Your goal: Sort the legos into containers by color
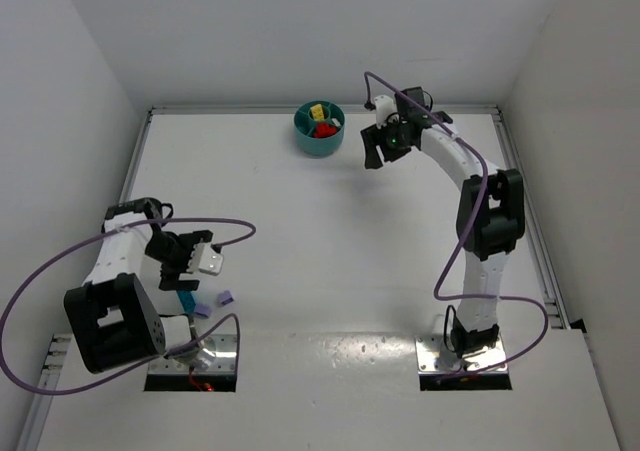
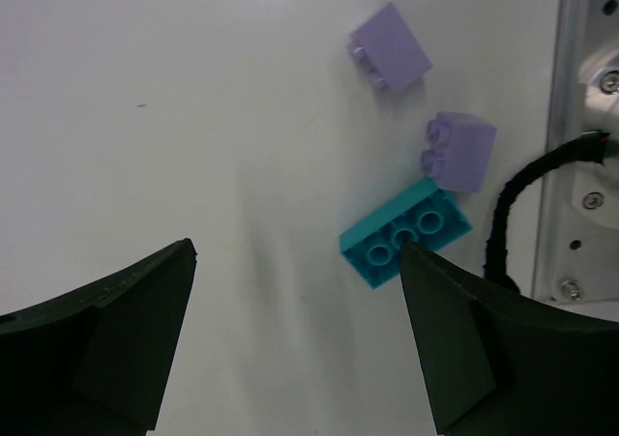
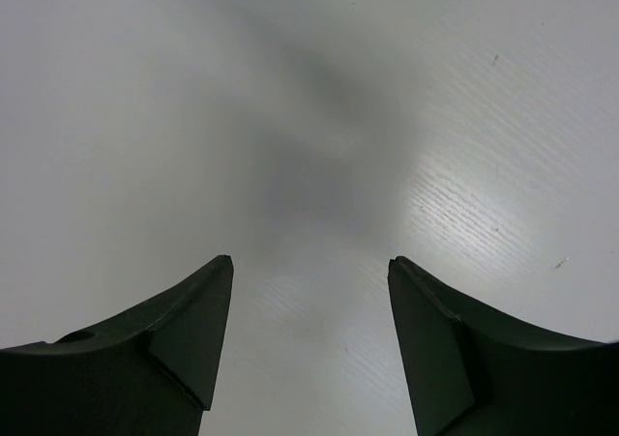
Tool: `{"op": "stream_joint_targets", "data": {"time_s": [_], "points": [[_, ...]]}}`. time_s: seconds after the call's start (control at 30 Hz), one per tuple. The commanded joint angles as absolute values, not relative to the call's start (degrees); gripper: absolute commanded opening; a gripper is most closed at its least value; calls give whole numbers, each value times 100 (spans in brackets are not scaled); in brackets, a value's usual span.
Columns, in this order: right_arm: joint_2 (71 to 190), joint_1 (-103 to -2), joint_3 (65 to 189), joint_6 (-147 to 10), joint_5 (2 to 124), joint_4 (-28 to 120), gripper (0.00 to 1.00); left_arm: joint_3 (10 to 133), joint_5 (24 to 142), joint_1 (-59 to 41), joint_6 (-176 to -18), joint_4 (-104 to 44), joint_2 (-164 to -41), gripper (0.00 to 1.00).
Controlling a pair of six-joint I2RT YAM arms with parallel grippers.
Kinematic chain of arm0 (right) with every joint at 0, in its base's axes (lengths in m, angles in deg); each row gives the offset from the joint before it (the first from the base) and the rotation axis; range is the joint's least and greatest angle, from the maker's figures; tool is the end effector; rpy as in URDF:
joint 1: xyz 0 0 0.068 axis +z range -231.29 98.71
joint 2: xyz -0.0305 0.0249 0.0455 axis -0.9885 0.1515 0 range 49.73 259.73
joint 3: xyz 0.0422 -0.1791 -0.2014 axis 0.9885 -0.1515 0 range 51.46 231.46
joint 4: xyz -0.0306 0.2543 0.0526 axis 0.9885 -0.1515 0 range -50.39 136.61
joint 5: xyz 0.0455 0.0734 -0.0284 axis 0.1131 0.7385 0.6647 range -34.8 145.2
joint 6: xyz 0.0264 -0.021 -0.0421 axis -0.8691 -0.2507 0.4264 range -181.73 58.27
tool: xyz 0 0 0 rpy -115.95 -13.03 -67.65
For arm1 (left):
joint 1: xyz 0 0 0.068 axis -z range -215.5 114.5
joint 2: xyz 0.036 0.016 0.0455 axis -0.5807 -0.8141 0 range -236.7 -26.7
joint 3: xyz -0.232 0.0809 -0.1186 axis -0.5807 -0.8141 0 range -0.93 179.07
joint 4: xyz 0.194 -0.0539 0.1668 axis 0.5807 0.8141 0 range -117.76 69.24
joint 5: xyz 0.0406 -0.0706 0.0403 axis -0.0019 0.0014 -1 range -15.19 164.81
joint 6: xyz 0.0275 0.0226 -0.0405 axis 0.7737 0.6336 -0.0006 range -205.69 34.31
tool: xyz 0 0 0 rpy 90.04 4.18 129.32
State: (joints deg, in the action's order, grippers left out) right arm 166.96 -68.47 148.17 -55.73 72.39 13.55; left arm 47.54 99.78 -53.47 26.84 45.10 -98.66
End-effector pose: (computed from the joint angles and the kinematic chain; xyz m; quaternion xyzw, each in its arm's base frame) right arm 0.4418 0.1113 0.2315 -0.1996 0.9190 0.1601 0.3000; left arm 0.1713 0.0397 0.2163 0.7081 0.6702 -0.1395 0.1733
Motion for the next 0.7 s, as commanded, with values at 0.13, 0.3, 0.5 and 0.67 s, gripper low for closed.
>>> {"op": "stream_joint_targets", "data": {"time_s": [0.13, 0.3, 0.5, 0.67], "points": [[16198, -6881, 14744, -5566, 7304, 1514, 66, 4206, 9363, -5308, 6250, 4677, -9789, 88], [16144, -6881, 14638, -5514, 7251, 1514, 66, 4003, 9107, -5368, 6197, 4677, -9789, 85], [16205, -6881, 14638, -5514, 7251, 1514, 66, 3836, 8633, -5702, 6573, 4677, -9842, 85], [16276, -6881, 14761, -5514, 7251, 1514, 66, 3678, 8562, -5922, 6917, 4677, -9974, 85]]}}
